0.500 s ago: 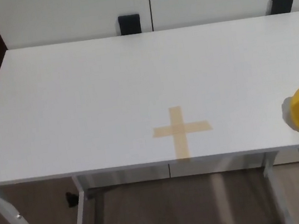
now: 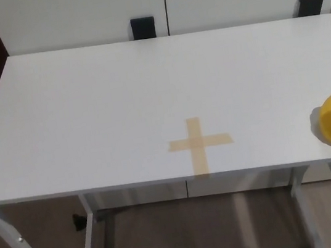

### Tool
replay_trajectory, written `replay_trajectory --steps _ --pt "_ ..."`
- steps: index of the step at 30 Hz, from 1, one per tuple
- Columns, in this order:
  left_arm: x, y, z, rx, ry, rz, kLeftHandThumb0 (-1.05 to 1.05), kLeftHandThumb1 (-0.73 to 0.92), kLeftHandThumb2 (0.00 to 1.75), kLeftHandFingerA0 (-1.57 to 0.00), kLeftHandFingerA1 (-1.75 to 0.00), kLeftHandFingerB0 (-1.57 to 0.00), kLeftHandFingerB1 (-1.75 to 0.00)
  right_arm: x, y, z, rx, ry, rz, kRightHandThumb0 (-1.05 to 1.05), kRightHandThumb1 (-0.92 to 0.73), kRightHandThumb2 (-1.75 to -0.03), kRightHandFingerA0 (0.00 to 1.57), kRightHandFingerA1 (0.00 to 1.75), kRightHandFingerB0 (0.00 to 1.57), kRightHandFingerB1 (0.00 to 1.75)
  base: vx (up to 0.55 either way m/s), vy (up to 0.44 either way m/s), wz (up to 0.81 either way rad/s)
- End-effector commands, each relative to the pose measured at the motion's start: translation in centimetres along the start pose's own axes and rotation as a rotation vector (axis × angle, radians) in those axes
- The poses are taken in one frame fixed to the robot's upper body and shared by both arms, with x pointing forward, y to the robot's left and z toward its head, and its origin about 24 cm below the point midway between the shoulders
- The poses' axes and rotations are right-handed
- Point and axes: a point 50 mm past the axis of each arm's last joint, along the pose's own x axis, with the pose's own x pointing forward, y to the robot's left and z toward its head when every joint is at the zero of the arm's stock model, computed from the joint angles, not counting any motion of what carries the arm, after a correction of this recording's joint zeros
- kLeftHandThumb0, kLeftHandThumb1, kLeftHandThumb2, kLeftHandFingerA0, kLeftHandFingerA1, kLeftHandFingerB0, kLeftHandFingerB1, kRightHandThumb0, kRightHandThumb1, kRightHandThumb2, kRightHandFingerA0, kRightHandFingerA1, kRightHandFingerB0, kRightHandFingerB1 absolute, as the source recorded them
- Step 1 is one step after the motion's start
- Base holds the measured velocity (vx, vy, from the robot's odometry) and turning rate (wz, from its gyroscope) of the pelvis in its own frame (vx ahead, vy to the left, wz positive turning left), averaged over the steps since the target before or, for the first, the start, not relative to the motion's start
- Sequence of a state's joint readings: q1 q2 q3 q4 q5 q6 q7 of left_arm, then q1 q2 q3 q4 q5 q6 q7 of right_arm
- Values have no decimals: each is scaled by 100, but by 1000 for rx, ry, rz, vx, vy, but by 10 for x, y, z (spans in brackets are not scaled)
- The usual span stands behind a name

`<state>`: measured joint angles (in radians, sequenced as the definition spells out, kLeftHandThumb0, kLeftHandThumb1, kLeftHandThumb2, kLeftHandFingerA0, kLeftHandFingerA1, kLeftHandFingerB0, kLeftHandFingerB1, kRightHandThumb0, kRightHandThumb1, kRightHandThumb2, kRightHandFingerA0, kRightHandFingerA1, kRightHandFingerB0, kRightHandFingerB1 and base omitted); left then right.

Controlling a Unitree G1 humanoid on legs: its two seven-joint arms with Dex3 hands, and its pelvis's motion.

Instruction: The robot uses its right hand to push the yellow duck toy to the center of the white desk.

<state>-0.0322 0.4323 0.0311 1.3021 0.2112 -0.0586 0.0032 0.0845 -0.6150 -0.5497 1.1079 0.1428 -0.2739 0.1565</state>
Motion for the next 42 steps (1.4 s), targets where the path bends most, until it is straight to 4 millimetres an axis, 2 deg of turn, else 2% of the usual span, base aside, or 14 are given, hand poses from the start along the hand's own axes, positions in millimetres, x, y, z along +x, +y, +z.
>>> replay_trajectory --steps 1,9,10,12,14,17,18,19,20,21,26,31,32,42 --pt "-1 2 -1 -25 -12 3 -22 61 75 -84 -83 -80 -81 18 -4 86 28 -261 -66 -74 -64 -99 1 44 4 28 0 0 0" --pt "-1 3 -3 -15 -18 5 -22 61 76 -85 -83 -81 -82 7 37 164 10 -507 51 -85 -66 -105 0 49 8 44 3 -1 3" --pt "-1 3 -4 -9 -20 7 -22 62 74 -86 -83 -82 -83 5 42 171 13 -527 67 -43 -41 -104 1 56 0 54 0 0 0" --pt "-2 2 -5 -3 -22 9 -22 62 74 -86 -83 -82 -83 3 47 177 19 -541 80 -43 -41 -104 1 56 0 54 0 0 0" --pt "-2 2 -6 -6 -15 20 -21 61 74 -88 -82 -83 -81 0 55 183 45 -552 101 -83 -83 -65 9 56 9 44 0 0 0" --pt "-2 3 -5 -59 -44 83 -12 58 94 -95 -102 -88 -90 -6 102 208 -19 -649 192 -35 -55 -111 0 49 0 49 0 0 0" --pt "-2 3 -5 -59 -45 86 -12 58 94 -95 -102 -88 -90 -7 106 209 -37 -658 200 -35 -55 -111 0 49 0 49 0 0 0" --pt "-2 3 -4 -62 -43 90 -9 51 108 -100 -102 -90 -93 -7 111 209 -52 -658 205 -70 -89 -66 19 31 15 28 0 0 0" --pt "-2 3 -4 -64 -42 95 -9 51 108 -100 -102 -90 -93 -8 115 210 -65 -655 205 -70 -89 -66 19 31 15 28 0 0 0" --pt "-2 2 -4 -66 -42 97 -10 52 105 -102 -103 -92 -92 -8 120 210 -69 -658 214 -35 -56 -112 1 50 0 48 0 0 0" --pt "-2 3 -4 -79 -45 94 -11 52 111 -108 -107 -97 -96 -4 142 200 -63 -607 296 -35 -56 -112 0 51 0 49 -3 -1 2" --pt "-2 3 -5 -73 -40 96 -9 53 111 -105 -108 -94 -95 -3 153 193 -58 -565 319 -35 -55 -111 1 51 0 49 0 0 0" --pt "-3 3 -6 -75 -38 96 -10 52 106 -104 -111 -92 -94 -2 157 189 -69 -551 332 -66 -84 -65 15 36 15 29 0 0 0" --pt "-3 0 -11 -33 -24 85 -4 49 102 -104 -114 -95 -90 -1 185 171 -106 -461 368 -64 -88 -66 24 40 21 33 0 0 0"
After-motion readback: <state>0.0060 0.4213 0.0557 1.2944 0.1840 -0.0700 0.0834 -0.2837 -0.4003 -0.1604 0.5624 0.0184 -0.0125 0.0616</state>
